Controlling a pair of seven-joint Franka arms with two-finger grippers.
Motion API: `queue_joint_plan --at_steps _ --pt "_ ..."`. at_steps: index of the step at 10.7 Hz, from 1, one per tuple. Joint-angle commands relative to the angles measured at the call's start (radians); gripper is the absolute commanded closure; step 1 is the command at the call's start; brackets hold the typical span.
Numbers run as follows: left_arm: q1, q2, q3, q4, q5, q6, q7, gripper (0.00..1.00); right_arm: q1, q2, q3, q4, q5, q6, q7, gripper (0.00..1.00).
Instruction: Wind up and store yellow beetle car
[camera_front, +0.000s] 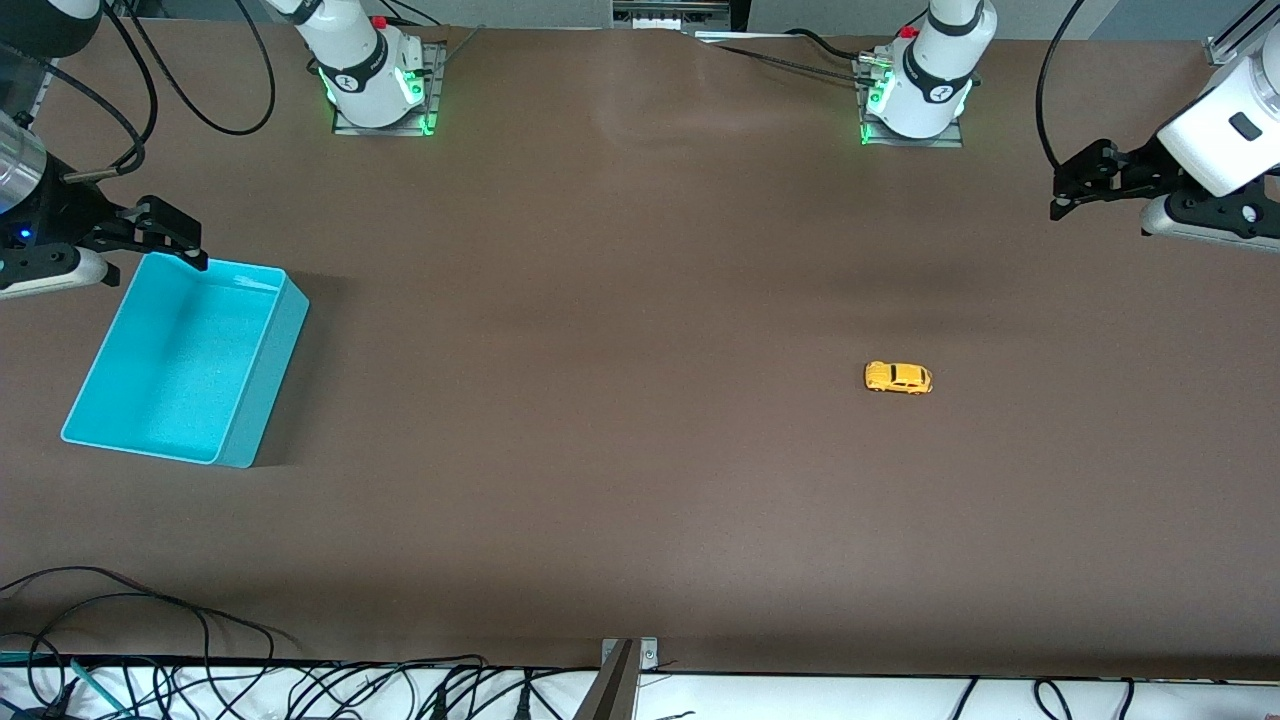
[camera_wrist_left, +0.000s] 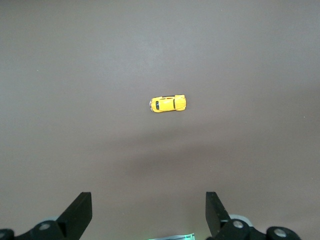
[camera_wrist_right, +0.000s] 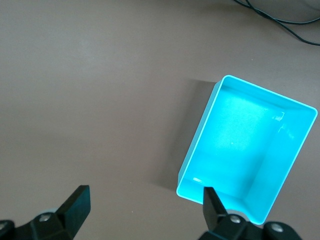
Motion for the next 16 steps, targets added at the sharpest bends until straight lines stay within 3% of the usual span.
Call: queue_joint_plan --at_steps 1,16 --pt "-0.012 -0.009 0.021 -0.01 0.009 0.004 0.036 0.0 0.006 -0.008 -0.003 0.004 -0.017 -0.017 0.012 0.0" --pt "-0.026 0.003 0.009 0.004 0.024 -0.012 0.021 0.0 0.005 -0.002 -0.004 -0.002 -0.013 -0.018 -0.002 0.0"
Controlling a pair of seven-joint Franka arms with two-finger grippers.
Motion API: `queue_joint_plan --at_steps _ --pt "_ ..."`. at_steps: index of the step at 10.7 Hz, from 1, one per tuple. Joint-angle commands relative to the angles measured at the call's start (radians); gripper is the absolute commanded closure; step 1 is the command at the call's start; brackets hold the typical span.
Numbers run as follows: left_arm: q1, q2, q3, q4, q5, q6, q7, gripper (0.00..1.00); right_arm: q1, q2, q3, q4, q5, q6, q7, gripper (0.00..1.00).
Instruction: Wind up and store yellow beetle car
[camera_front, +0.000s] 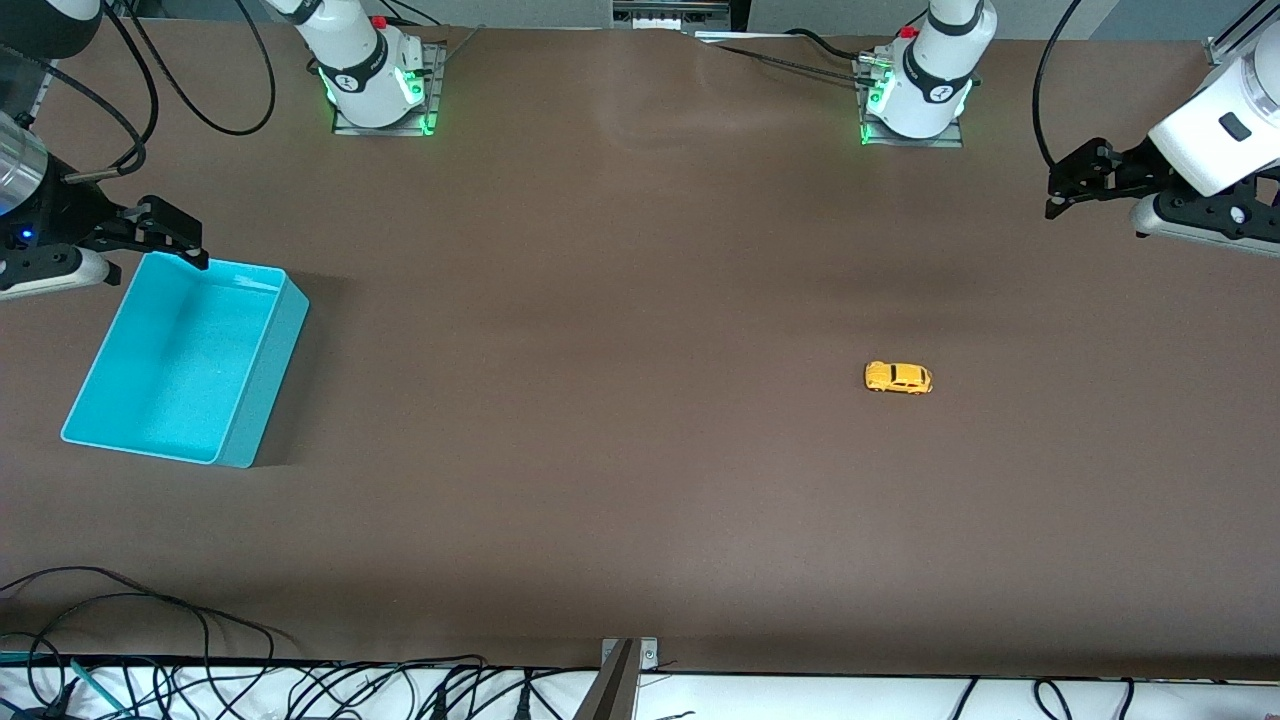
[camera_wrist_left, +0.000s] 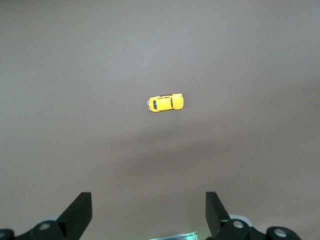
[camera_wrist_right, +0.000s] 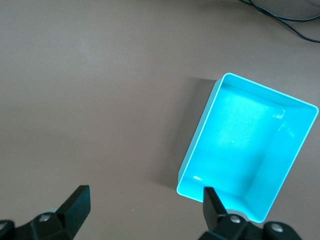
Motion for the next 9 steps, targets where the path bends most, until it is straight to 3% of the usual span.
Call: queue_joint_plan --at_steps 1,9 --pt "-0.006 0.0 -0.002 0.005 0.024 -0.01 0.006 0.0 0.003 -0.004 -0.004 -0.002 -0.012 -0.011 -0.003 0.0" --pt "-0.006 0.0 -0.002 0.006 0.022 -0.01 0.006 0.0 0.003 -0.004 -0.008 -0.002 -0.006 -0.02 -0.022 0.0"
